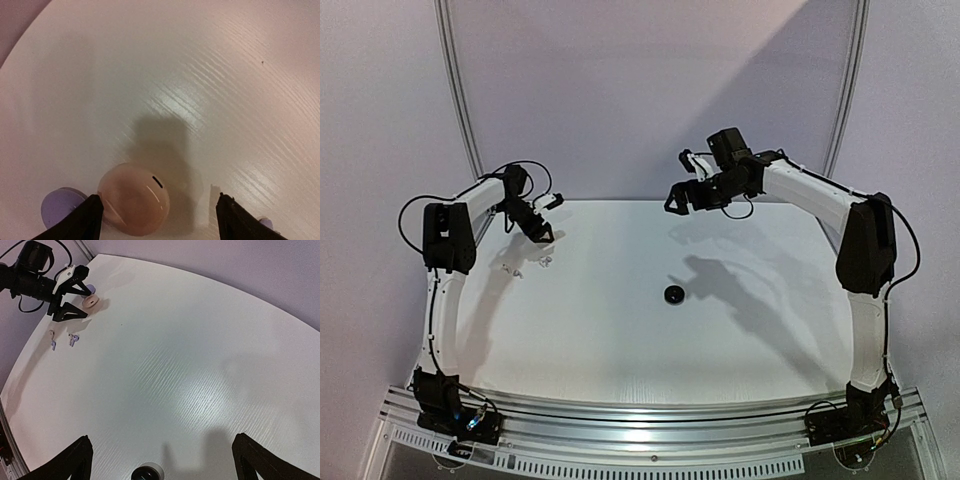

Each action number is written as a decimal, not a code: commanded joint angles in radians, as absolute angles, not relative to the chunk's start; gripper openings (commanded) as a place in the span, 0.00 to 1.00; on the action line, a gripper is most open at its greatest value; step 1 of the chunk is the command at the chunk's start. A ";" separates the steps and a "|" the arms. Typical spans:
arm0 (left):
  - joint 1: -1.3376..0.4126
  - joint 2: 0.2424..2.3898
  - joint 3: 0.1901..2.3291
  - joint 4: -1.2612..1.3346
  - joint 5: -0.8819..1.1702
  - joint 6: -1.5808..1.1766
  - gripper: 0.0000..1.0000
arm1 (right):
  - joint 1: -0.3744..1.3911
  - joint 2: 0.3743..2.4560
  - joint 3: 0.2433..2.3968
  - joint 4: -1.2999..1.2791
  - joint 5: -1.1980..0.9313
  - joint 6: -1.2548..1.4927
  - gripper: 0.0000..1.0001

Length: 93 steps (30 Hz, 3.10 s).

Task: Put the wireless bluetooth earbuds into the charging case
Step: Pick up the charging case from the corner of the board, then pass from the left arm to the right

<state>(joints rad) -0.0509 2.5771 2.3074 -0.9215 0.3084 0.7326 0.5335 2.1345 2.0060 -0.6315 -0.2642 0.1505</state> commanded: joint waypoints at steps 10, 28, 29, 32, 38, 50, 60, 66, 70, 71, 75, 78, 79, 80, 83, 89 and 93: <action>-0.037 2.565 2.268 -0.857 0.343 0.697 0.80 | 0.529 2.173 2.052 -0.631 -0.282 0.155 0.99; -0.035 2.610 2.260 -0.855 0.310 0.599 0.70 | 0.528 2.168 2.048 -0.634 -0.286 0.166 0.99; -0.033 2.607 2.256 -0.859 0.318 0.606 0.69 | 0.529 2.168 2.048 -0.636 -0.284 0.164 0.99; -0.034 2.592 2.236 -0.862 0.314 0.636 0.68 | 0.529 2.165 2.048 -0.640 -0.279 0.160 0.99; -0.038 2.601 2.223 -0.844 0.265 0.647 0.57 | 0.529 2.166 2.048 -0.626 -0.283 0.164 0.99; -0.046 2.554 2.202 -0.833 0.314 0.702 0.42 | 0.529 2.159 2.047 -0.634 -0.280 0.175 0.99; -0.101 2.257 2.014 -0.749 0.435 0.849 0.40 | 0.528 2.098 2.041 -0.562 -0.273 0.212 0.99; -0.176 2.026 1.931 -0.812 0.464 1.033 0.39 | 0.544 2.029 1.974 -0.440 -0.342 0.333 0.99; -0.221 1.892 1.930 -0.875 0.507 1.122 0.38 | 0.617 1.983 1.964 -0.387 -0.352 0.355 0.98; -0.239 1.842 1.916 -0.877 0.511 1.150 0.38 | 0.638 1.979 1.968 -0.367 -0.363 0.356 0.98; -0.318 1.632 1.725 -0.761 0.487 1.259 0.35 | 0.719 1.966 1.993 -0.326 -0.402 0.384 0.97; -0.390 1.412 1.444 -0.533 0.460 1.362 0.35 | 0.782 1.948 1.991 -0.314 -0.378 0.393 0.96; -0.414 1.347 1.360 -0.466 0.457 1.391 0.35 | 0.804 1.944 1.991 -0.311 -0.378 0.398 0.95; -0.437 1.299 1.279 -0.415 0.447 1.416 0.36 | 0.824 1.941 1.991 -0.313 -0.379 0.401 0.94; -0.517 1.218 1.205 -0.415 0.384 1.411 0.37 | 0.893 1.935 1.987 -0.326 -0.386 0.400 0.91; -0.591 1.162 1.165 -0.430 0.297 1.339 0.37 | 0.961 1.902 1.924 -0.311 -0.404 0.378 0.86; -0.622 1.126 1.122 -0.418 0.270 1.334 0.37 | 0.974 1.901 1.920 -0.272 -0.401 0.404 0.73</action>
<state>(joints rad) -0.5850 1.1656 1.1633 -0.4534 0.3260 1.3537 0.9710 1.9347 1.9324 -0.3168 -0.4019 0.3878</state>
